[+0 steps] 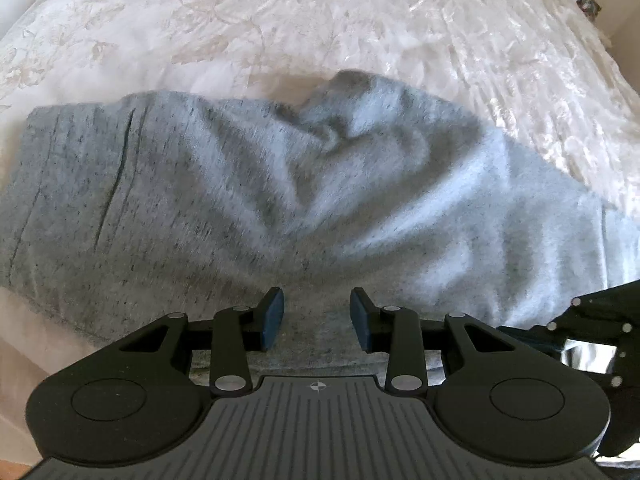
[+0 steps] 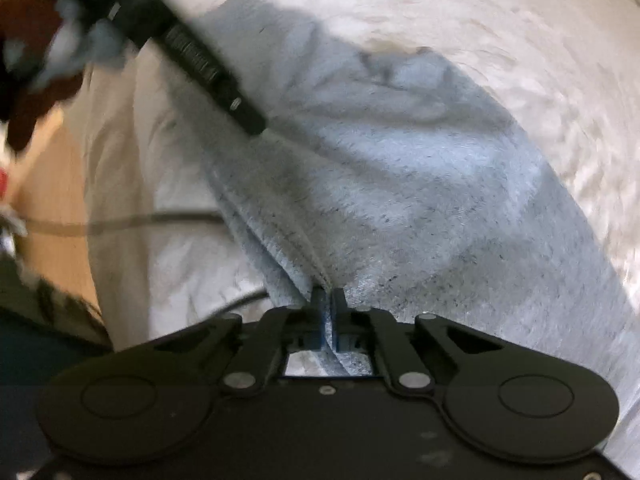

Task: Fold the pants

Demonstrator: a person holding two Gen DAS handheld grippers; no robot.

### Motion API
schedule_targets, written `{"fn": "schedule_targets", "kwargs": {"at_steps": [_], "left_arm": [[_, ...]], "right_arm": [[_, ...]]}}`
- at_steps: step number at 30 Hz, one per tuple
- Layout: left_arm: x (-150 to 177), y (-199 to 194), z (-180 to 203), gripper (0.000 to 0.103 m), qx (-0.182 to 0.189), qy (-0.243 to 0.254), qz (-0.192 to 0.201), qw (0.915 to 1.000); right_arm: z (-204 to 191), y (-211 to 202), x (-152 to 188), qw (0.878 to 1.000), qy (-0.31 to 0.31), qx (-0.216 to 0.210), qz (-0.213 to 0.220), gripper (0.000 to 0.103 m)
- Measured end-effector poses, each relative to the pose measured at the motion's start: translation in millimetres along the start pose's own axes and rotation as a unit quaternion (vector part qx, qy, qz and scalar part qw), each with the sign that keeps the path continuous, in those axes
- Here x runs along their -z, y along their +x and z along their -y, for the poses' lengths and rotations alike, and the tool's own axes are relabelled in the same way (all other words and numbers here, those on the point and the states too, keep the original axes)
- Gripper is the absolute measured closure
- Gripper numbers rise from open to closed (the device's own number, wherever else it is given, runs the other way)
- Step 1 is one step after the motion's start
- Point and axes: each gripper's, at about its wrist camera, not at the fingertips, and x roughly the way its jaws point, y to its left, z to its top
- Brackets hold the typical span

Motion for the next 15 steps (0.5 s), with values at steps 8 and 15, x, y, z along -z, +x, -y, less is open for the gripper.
{"fn": "schedule_targets", "kwargs": {"at_steps": [8, 15], "left_arm": [[-9.7, 10.4, 26.9, 0.067, 0.017, 0.038, 0.003, 0.9991], [15.5, 49.0, 18.3, 0.068, -0.007, 0.069, -0.087, 0.9938]], "right_arm": [[-6.3, -15.7, 12.3, 0.999, 0.012, -0.041, -0.008, 0.099], [3.3, -10.8, 5.4, 0.997, 0.067, -0.04, -0.001, 0.082]]}}
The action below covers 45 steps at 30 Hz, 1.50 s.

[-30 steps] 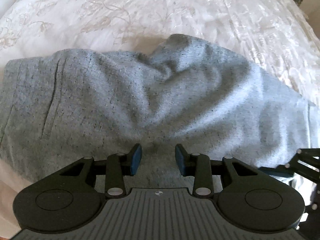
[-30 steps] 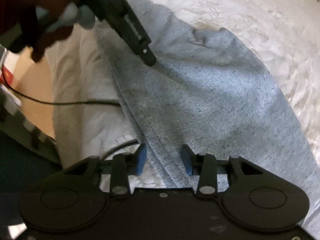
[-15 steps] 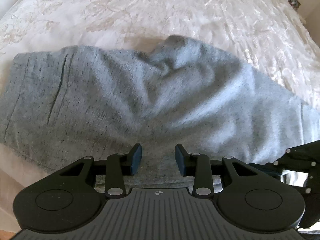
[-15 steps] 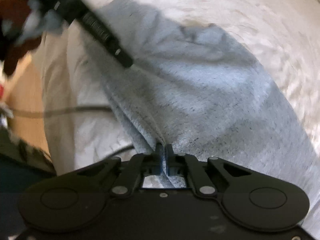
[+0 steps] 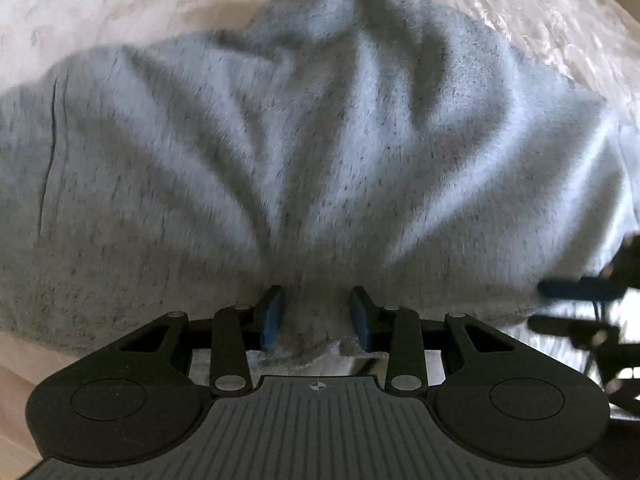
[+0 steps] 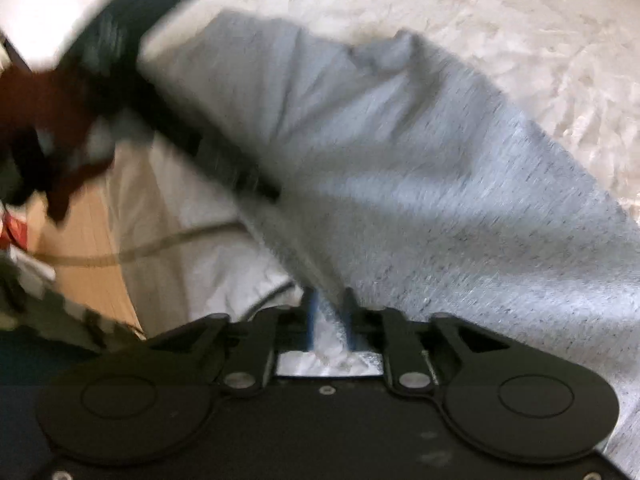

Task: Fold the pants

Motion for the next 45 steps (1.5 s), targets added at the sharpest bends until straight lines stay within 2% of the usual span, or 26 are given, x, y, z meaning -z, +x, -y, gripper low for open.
{"fn": "schedule_targets", "kwargs": {"at_steps": [3, 5, 8, 10, 14, 19, 22, 24, 28, 31, 33, 36, 40, 42, 45], "left_arm": [[-5.0, -6.3, -3.8, 0.068, 0.009, -0.001, -0.026, 0.9996], [-15.2, -16.3, -3.6, 0.068, 0.009, -0.003, -0.023, 0.9997], [-40.9, -37.8, -0.1, 0.067, 0.011, 0.001, 0.035, 0.9993], [-65.2, -44.6, 1.7, 0.067, 0.018, -0.013, 0.077, 0.9968], [-112.3, -30.2, 0.1, 0.067, 0.034, -0.043, 0.109, 0.9925], [-146.9, 2.6, -27.4, 0.067, -0.019, -0.084, 0.109, 0.9903], [-152.7, 16.3, -49.5, 0.064, -0.012, -0.108, 0.098, 0.9893], [-157.0, 15.7, -49.9, 0.064, -0.012, -0.093, 0.097, 0.9909], [-147.7, -4.6, -31.0, 0.065, -0.037, -0.057, 0.113, 0.9912], [-130.8, -23.6, -11.8, 0.065, -0.012, -0.033, 0.133, 0.9905], [-111.6, -29.4, 8.3, 0.065, 0.009, 0.002, 0.132, 0.9913], [-72.9, -24.1, 35.3, 0.065, 0.024, 0.058, 0.105, 0.9925], [-24.4, 0.7, 44.5, 0.064, 0.019, 0.078, 0.04, 0.996], [-6.8, 2.7, 40.7, 0.064, 0.019, 0.076, 0.044, 0.9959], [-0.6, -1.2, 35.0, 0.064, 0.027, 0.078, 0.05, 0.9954]], "right_arm": [[13.1, -18.0, -6.1, 1.0, 0.012, -0.003, 0.028, 0.074], [30.0, -27.7, -13.4, 0.998, 0.035, 0.004, 0.048, 0.072], [62.7, -33.9, -23.0, 0.994, 0.087, 0.022, 0.069, 0.068], [82.7, -29.8, -29.9, 0.99, 0.12, 0.034, 0.072, 0.067], [109.1, -13.1, -39.7, 0.982, 0.167, 0.049, 0.07, 0.067], [139.4, 3.0, -35.2, 0.969, 0.227, 0.082, 0.051, 0.067], [156.8, 2.6, -24.5, 0.958, 0.26, 0.109, 0.048, 0.071], [162.5, 0.9, -19.5, 0.954, 0.271, 0.121, 0.046, 0.071], [158.6, -8.0, -16.0, 0.948, 0.282, 0.14, 0.054, 0.069], [147.5, -23.2, -10.4, 0.945, 0.289, 0.138, 0.07, 0.063], [141.6, -30.8, 1.3, 0.944, 0.293, 0.14, 0.067, 0.062], [127.9, -31.8, 23.5, 0.94, 0.308, 0.142, 0.043, 0.061], [107.8, -32.3, 54.1, 0.933, 0.325, 0.154, 0.006, 0.06], [98.8, -34.9, 72.3, 0.929, 0.335, 0.158, -0.007, 0.06], [85.2, -39.1, 88.8, 0.923, 0.346, 0.167, -0.011, 0.06]]}}
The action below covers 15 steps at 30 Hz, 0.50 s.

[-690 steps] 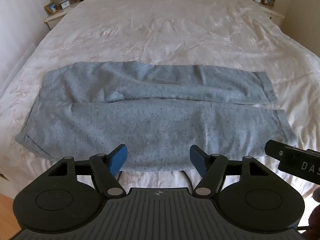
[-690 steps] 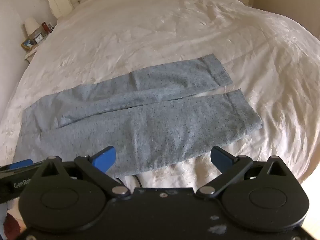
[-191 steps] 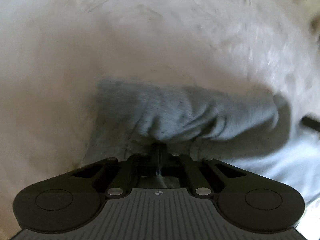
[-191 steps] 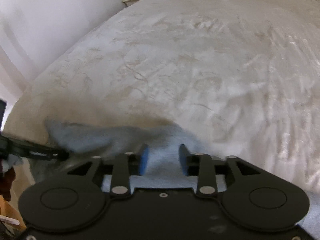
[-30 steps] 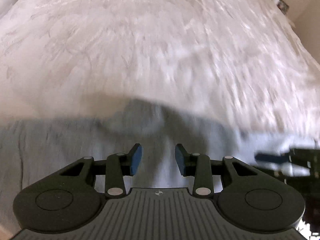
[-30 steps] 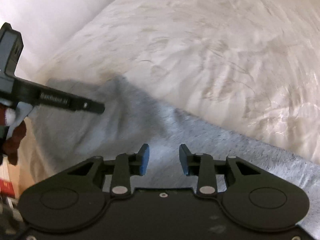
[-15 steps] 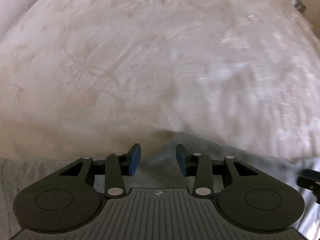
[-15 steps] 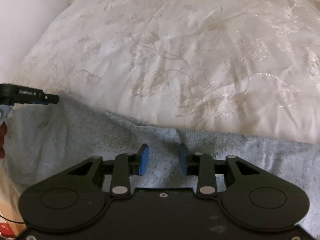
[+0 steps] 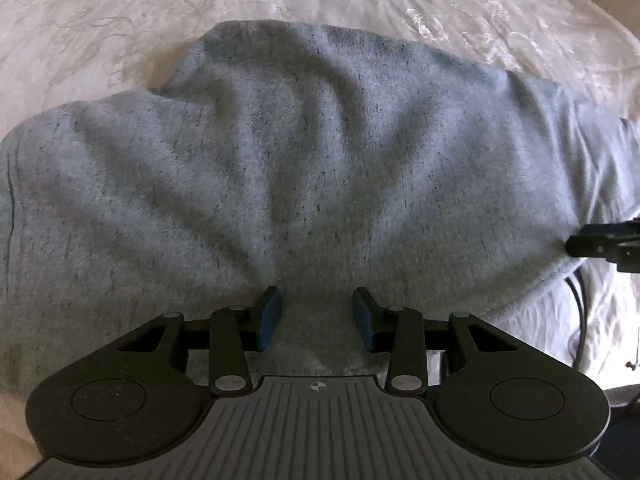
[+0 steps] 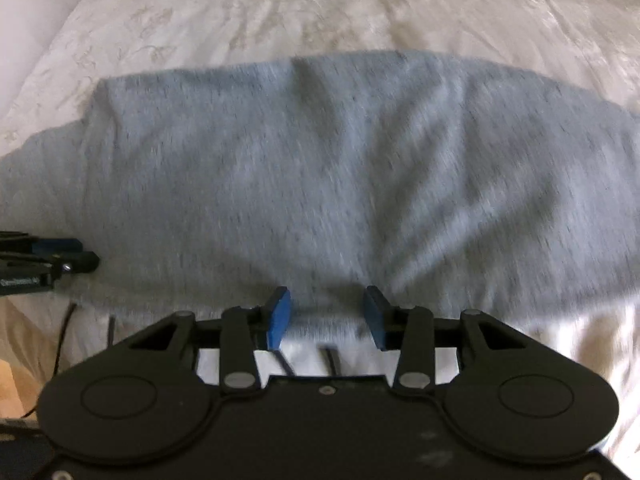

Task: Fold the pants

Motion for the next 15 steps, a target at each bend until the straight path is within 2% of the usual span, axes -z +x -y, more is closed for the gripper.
{"fn": "schedule_targets", "kwargs": {"at_steps": [2, 6, 12, 15], "left_arm": [[-2.4, -1.0, -3.0, 0.064, 0.004, 0.001, 0.002, 1.0], [3.6, -9.5, -16.8, 0.064, 0.009, 0.003, 0.006, 0.9999], [24.8, -28.6, -39.2, 0.064, 0.034, -0.004, 0.004, 0.9994], [37.0, -44.4, -54.9, 0.064, 0.043, -0.005, 0.005, 0.999]], "right_arm": [[-3.5, -9.8, 3.1, 1.0, 0.006, 0.007, 0.016, 0.059], [-15.8, -27.9, -9.9, 0.997, 0.005, -0.002, 0.082, 0.056], [-51.1, 1.3, -71.4, 0.992, 0.012, -0.039, 0.122, 0.06], [-70.2, 29.1, -97.9, 0.992, 0.021, -0.045, 0.118, 0.061]]}}
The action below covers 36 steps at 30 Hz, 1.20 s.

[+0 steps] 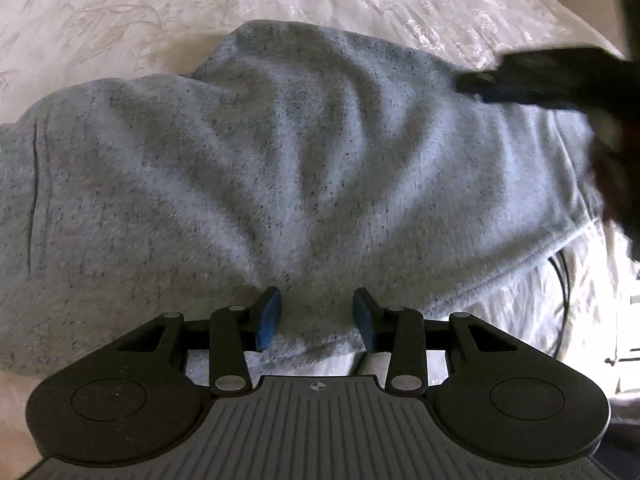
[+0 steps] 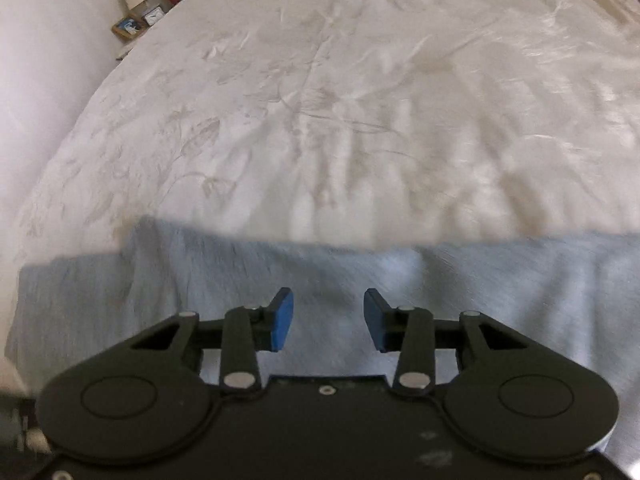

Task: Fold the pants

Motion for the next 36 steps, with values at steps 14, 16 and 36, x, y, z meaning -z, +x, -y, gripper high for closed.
{"fn": "schedule_targets", "kwargs": {"at_steps": [14, 16, 36], "left_arm": [[-1.0, -31.4, -26.3, 0.064, 0.018, -0.027, 0.01, 0.9994], [-7.3, -33.6, -21.4, 0.063, 0.013, -0.03, 0.015, 0.9994], [-106.2, 54.6, 234.0, 0.063, 0.042, 0.036, 0.028, 0.9981]], "right_arm": [[-22.9, -11.7, -17.3, 0.998, 0.024, -0.01, 0.051, 0.05], [-4.0, -31.3, -4.9, 0.997, 0.045, -0.012, 0.054, 0.049], [324.5, -191.2, 44.6, 0.972, 0.186, 0.114, 0.093, 0.042]]}}
